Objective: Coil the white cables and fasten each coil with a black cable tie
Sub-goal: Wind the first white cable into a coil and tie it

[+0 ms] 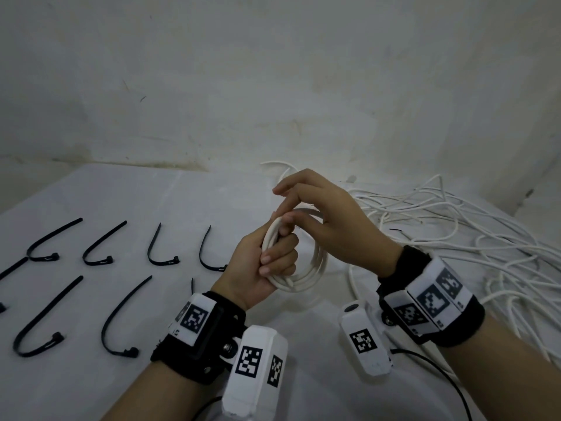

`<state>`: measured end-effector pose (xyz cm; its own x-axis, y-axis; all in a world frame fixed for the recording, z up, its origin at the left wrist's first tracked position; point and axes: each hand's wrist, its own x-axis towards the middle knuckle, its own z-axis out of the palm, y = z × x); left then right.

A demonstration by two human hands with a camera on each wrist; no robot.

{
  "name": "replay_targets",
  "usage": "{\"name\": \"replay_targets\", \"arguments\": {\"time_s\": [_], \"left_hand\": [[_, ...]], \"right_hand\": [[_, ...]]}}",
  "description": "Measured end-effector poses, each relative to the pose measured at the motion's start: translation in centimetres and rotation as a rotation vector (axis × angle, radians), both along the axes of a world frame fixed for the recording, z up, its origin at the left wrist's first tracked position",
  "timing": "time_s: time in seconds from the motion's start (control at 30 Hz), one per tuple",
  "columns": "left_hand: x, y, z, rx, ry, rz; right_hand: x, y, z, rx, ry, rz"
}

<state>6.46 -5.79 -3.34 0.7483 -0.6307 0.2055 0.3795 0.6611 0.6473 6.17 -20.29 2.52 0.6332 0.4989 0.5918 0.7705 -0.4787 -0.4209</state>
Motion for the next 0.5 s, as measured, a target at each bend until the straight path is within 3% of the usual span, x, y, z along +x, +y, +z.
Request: {"name": "replay_targets", "arguments": {"time_s": [0.2, 0.5], "left_hand": [[0.33, 0.17, -0.52, -0.001, 0.021, -0.064], [0.14, 0.12, 0.19, -0.034, 0.047, -0.084]], "right_hand": [[0.10, -0.33, 0.39, 0.026, -0.062, 0.002], [0.31, -0.18, 0.05, 0.147, 0.030, 0.035]]}}
